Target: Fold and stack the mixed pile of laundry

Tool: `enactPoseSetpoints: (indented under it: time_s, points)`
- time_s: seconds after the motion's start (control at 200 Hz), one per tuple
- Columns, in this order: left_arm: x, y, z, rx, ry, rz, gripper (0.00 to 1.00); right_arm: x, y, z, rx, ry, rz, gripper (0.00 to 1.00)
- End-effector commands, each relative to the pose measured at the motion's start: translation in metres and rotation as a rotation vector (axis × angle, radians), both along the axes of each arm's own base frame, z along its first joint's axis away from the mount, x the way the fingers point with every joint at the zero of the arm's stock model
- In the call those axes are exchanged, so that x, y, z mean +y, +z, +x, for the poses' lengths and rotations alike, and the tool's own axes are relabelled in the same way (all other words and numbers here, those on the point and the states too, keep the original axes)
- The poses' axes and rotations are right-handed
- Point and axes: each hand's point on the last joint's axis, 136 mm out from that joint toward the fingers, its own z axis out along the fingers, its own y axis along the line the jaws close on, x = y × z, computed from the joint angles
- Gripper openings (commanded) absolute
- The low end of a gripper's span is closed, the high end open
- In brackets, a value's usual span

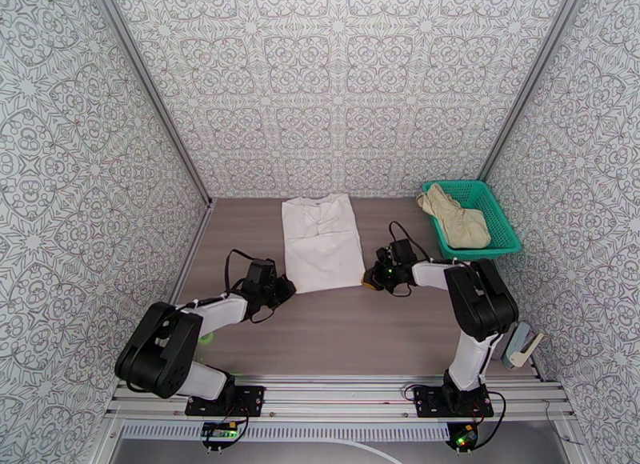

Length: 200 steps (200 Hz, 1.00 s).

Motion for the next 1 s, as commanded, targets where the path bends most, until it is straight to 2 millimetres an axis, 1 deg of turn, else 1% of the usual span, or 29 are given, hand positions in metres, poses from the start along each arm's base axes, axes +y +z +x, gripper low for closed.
enactPoseSetpoints:
  time_s: [0.0, 0.195, 0.31, 0.345, 0.39, 0.455, 0.495, 0.58, 0.66, 0.675, 0.68, 0.735, 0.765, 0.795, 0.825, 0.89, 0.95, 0.995]
  points:
    - [-0.003, -0.004, -0.020, 0.006, -0.055, 0.010, 0.00, -0.009, -0.002, -0.017, -0.004, -0.007, -0.027, 0.00]
    - [-0.005, -0.009, -0.061, 0.053, -0.087, 0.035, 0.00, -0.020, -0.005, -0.057, 0.015, -0.009, -0.069, 0.00]
    - [-0.007, -0.002, -0.084, 0.069, -0.093, 0.039, 0.00, -0.027, -0.003, -0.082, 0.028, -0.016, -0.111, 0.00]
    - [-0.004, 0.001, -0.087, 0.063, -0.078, 0.057, 0.00, -0.028, 0.003, -0.087, 0.014, -0.017, -0.128, 0.00]
    - [-0.004, 0.009, -0.090, 0.050, -0.073, 0.057, 0.00, -0.030, 0.010, -0.093, -0.003, -0.013, -0.153, 0.00]
    - [-0.002, 0.024, -0.089, 0.024, -0.067, 0.055, 0.00, -0.032, 0.027, -0.092, -0.044, -0.012, -0.185, 0.00]
    - [0.000, 0.036, -0.085, 0.004, -0.062, 0.061, 0.00, -0.035, 0.040, -0.088, -0.077, -0.016, -0.206, 0.00]
    - [0.005, 0.060, -0.069, -0.031, -0.055, 0.073, 0.00, -0.038, 0.073, -0.069, -0.152, -0.015, -0.258, 0.00]
    - [0.009, 0.084, -0.045, -0.066, -0.041, 0.064, 0.00, -0.034, 0.100, -0.047, -0.201, 0.002, -0.290, 0.00]
    - [0.009, 0.088, -0.040, -0.073, -0.040, 0.062, 0.00, -0.033, 0.104, -0.042, -0.210, 0.004, -0.295, 0.00]
    - [0.010, 0.089, -0.038, -0.077, -0.040, 0.062, 0.00, -0.034, 0.102, -0.043, -0.204, 0.007, -0.300, 0.00]
    - [0.013, 0.101, -0.019, -0.098, -0.029, 0.067, 0.00, -0.029, 0.115, -0.024, -0.230, 0.014, -0.316, 0.00]
    - [0.011, 0.108, -0.010, -0.104, -0.039, 0.050, 0.00, -0.027, 0.120, -0.014, -0.234, 0.018, -0.321, 0.00]
    - [0.012, 0.116, 0.001, -0.122, -0.034, 0.045, 0.00, -0.023, 0.129, -0.001, -0.250, 0.019, -0.317, 0.00]
    - [0.013, 0.119, 0.011, -0.125, -0.034, 0.042, 0.00, -0.019, 0.136, 0.011, -0.264, 0.020, -0.312, 0.00]
    - [0.015, 0.132, 0.035, -0.156, -0.028, 0.033, 0.00, -0.012, 0.153, 0.038, -0.309, 0.016, -0.310, 0.00]
    - [0.016, 0.147, 0.057, -0.193, -0.027, 0.029, 0.00, -0.006, 0.162, 0.062, -0.335, 0.016, -0.306, 0.00]
    - [0.018, 0.153, 0.074, -0.212, -0.027, 0.028, 0.00, -0.001, 0.168, 0.078, -0.350, 0.019, -0.294, 0.00]
